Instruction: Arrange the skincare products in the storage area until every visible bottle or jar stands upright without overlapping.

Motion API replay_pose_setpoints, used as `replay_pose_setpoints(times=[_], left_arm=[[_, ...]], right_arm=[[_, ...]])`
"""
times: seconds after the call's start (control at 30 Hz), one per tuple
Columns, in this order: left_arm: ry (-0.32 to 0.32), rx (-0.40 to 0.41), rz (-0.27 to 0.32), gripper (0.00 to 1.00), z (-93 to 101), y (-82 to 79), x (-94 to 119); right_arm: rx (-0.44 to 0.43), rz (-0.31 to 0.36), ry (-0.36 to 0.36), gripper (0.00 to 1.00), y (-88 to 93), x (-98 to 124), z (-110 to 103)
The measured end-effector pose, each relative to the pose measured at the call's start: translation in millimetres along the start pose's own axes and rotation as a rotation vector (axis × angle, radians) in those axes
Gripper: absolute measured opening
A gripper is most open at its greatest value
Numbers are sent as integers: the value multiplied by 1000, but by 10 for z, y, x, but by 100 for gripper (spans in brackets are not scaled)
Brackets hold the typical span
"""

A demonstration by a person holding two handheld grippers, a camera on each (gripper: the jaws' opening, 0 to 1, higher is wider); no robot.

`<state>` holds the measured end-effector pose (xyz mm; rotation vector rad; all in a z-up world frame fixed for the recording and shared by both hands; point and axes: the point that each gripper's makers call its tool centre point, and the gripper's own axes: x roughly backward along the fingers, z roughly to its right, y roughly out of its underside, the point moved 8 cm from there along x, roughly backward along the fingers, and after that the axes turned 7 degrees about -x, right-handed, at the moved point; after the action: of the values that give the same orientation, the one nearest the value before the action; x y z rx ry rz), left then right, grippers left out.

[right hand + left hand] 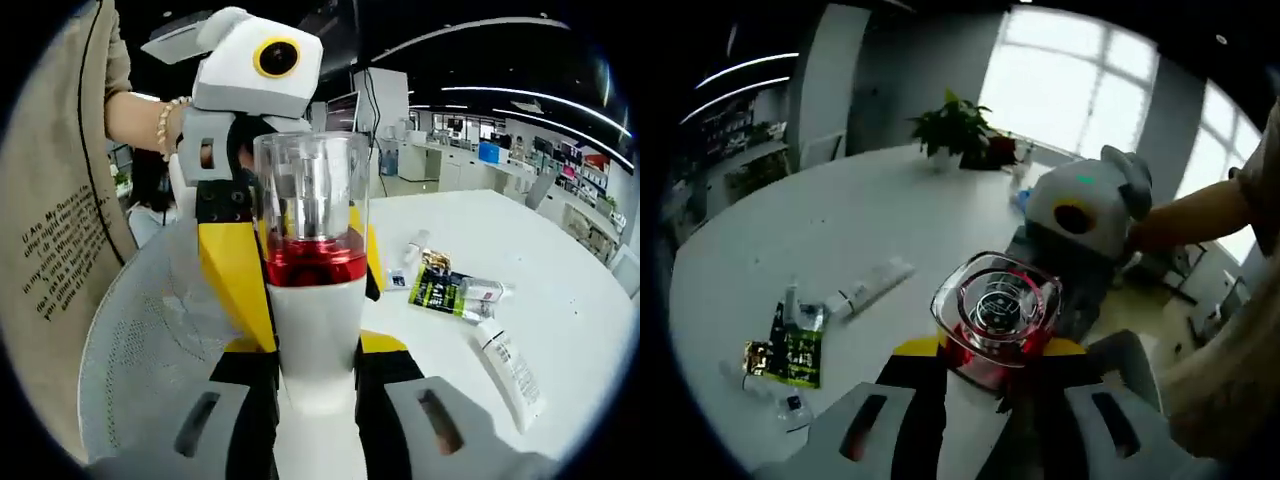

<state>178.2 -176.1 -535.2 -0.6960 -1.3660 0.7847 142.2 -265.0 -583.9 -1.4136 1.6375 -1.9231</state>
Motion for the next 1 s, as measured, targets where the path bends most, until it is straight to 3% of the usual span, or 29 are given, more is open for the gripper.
replay_pose_setpoints(times=[0.23,0.5,1.0], left_arm=[[-12,-17,-41,29,-23,174,-145],[-24,-37,-55,30,9,228,-228],[-52,-28,-119,29,91,351,-470]], right_arm=[[9,-29,38,28,190,-110,16],[15,-37,62,28,288,-119,17],[30,-94,41,28,554,-139,62]])
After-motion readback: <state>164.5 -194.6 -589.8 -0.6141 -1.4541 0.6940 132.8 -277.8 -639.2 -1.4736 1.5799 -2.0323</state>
